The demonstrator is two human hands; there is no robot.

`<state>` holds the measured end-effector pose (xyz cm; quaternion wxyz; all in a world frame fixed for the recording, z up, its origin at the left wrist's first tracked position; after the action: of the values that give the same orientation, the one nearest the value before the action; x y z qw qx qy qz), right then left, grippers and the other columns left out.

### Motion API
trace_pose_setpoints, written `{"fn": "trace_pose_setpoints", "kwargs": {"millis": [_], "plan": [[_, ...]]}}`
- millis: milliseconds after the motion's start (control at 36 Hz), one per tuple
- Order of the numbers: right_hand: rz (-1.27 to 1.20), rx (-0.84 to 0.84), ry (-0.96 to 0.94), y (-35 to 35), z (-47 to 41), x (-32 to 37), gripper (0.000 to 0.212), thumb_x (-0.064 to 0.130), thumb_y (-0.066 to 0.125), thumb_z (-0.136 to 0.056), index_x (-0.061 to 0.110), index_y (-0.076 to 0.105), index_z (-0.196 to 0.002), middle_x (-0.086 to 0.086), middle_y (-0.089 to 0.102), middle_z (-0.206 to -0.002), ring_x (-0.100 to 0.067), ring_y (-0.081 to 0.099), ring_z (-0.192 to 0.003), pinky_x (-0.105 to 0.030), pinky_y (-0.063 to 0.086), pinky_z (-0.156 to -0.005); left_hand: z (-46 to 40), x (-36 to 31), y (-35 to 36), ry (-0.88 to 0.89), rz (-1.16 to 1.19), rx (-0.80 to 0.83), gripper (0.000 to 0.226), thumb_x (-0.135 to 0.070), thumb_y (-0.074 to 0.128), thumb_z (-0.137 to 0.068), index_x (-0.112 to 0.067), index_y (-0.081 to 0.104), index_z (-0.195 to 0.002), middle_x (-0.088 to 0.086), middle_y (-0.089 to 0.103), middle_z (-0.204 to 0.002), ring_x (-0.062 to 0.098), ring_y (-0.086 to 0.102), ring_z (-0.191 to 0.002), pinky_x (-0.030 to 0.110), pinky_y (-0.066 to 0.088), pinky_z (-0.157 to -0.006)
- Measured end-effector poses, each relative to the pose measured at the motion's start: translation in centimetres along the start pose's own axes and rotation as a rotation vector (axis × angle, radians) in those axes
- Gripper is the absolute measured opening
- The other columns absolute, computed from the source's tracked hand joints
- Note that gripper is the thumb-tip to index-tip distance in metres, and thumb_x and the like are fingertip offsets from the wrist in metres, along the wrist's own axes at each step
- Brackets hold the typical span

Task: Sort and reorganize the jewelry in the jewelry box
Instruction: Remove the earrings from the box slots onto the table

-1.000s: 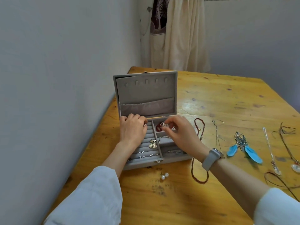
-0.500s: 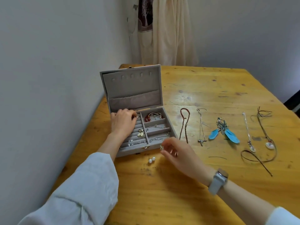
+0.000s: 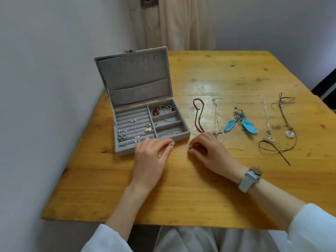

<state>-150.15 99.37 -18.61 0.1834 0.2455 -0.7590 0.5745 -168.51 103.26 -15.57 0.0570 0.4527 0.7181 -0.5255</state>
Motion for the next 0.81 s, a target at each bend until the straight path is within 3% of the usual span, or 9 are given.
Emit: {"fn": "trace_pose_setpoints", "kwargs": {"millis": [222, 333, 472, 639, 806], "plan": [[0.105, -0.078, -0.008, 0.3, 0.2, -0.3, 0.021, 0.026, 0.070, -0.078, 0.013, 0.065, -0.094, -0.004, 0.060, -0.095, -0.023, 0.050, -0.093, -0.037, 0.044, -0.082, 1.1, -0.7, 2.8, 0.049, -0.269, 0.044, 0.019, -0.024, 0.074, -0.074, -0.022, 0.073, -0.093, -0.002, 0.063, -0.084, 0.019, 0.054, -0.082, 0.034, 0.035, -0.071], [0.127, -0.056, 0.013, 0.4, 0.1, -0.3, 0.026, 0.036, 0.063, -0.078, 0.015, 0.066, -0.095, -0.004, 0.059, -0.097, -0.021, 0.048, -0.094, -0.035, 0.043, -0.081, 1.2, -0.5, 3.2, 0.047, -0.306, 0.026, 0.020, -0.021, 0.075, -0.073, -0.023, 0.073, -0.093, -0.003, 0.064, -0.083, 0.019, 0.054, -0.082, 0.030, 0.025, -0.072], [0.150, -0.046, 0.036, 0.6, -0.1, -0.3, 0.035, 0.047, 0.052, -0.078, 0.019, 0.066, -0.095, -0.002, 0.058, -0.097, -0.020, 0.047, -0.095, -0.034, 0.040, -0.081, 1.2, -0.7, 3.3, 0.071, -0.288, 0.009, 0.030, -0.017, 0.075, -0.074, -0.019, 0.070, -0.103, -0.007, 0.069, -0.083, 0.017, 0.055, -0.082, 0.031, 0.026, -0.075], [0.151, -0.044, 0.023, 0.6, -0.2, -0.1, 0.037, 0.047, 0.051, -0.078, 0.020, 0.065, -0.098, -0.002, 0.058, -0.098, -0.019, 0.046, -0.096, -0.033, 0.038, -0.081, 1.2, -0.8, 3.2, 0.067, -0.298, -0.003, 0.032, -0.016, 0.073, -0.075, -0.018, 0.067, -0.107, -0.005, 0.070, -0.088, 0.017, 0.056, -0.085, 0.029, 0.026, -0.076], [0.129, -0.056, -0.005, 0.4, 0.2, -0.1, 0.028, 0.038, 0.058, -0.080, 0.019, 0.067, -0.099, -0.001, 0.059, -0.094, -0.021, 0.049, -0.092, -0.037, 0.043, -0.078, 1.4, -0.9, 3.1, 0.145, -0.355, -0.031, 0.019, -0.027, 0.055, -0.084, -0.023, 0.071, -0.093, -0.009, 0.068, -0.083, 0.017, 0.056, -0.083, 0.030, 0.027, -0.074]]}}
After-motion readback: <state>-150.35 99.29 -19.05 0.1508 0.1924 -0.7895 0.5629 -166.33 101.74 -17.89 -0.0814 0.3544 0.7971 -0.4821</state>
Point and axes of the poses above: each hand's wrist, its own z-axis away from the middle knuckle, its own y-axis out of the palm, x = y × z, the point moved 2 cm from there along -z, towards the middle knuckle
